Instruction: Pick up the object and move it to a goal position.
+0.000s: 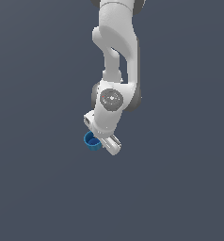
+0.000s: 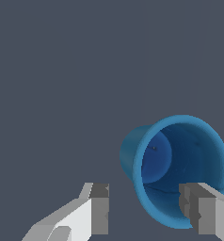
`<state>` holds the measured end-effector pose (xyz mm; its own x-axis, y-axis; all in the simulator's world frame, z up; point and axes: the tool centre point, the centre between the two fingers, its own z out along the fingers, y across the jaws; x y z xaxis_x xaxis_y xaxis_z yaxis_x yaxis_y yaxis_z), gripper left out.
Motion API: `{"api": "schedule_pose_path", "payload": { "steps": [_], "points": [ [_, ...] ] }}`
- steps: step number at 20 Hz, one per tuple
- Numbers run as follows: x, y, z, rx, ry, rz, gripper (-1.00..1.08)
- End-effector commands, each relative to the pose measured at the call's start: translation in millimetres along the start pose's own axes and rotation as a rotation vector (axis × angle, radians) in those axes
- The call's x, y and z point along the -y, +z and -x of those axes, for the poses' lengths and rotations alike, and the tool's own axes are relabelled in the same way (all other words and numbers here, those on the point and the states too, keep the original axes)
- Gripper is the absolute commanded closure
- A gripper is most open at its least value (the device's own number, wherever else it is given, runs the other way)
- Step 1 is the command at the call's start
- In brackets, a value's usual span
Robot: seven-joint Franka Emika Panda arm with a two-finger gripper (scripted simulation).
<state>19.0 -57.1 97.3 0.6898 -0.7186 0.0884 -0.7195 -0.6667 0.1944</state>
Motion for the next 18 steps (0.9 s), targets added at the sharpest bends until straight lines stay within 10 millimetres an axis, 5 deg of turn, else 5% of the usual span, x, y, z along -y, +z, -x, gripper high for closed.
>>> {"api": "schedule_pose_path", "payload": {
  "steps": [1, 12, 13, 18],
  "points": [
    [0, 0, 0, 0.000, 0.000, 0.000, -0.20],
    [-1, 30, 0, -0.001, 0.004, 0.001, -0.20],
    [-1, 30, 0, -0.001, 0.004, 0.001, 1.08],
    [-1, 30, 0, -0.001, 0.004, 0.001, 1.08]
  ]
}}
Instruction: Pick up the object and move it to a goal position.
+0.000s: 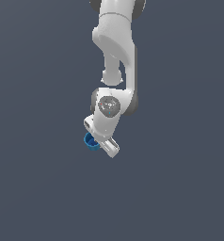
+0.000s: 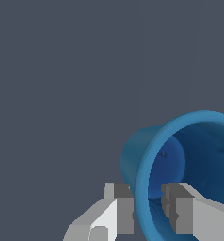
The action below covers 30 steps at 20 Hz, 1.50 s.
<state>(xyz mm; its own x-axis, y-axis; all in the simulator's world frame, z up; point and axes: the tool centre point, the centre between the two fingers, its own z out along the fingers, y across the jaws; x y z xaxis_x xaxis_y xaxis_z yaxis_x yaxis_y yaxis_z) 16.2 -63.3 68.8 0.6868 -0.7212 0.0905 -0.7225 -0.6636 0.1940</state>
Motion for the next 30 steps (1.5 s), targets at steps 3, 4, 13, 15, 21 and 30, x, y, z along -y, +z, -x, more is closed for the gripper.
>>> {"api": "schedule_pose_path", "payload": {
  "steps": [3, 4, 13, 15, 21, 30],
  "points": [
    [0, 1, 0, 0.000, 0.000, 0.001, 1.08],
    [0, 1, 0, 0.000, 0.000, 0.001, 1.08],
    [-3, -16, 4, 0.000, 0.000, 0.000, 1.08],
    [-5, -26, 7, 0.000, 0.000, 0.000, 1.08],
    [-12, -62, 16, 0.001, 0.000, 0.000, 1.08],
    [-15, -87, 20, 0.000, 0.000, 0.001, 1.08]
  ]
}}
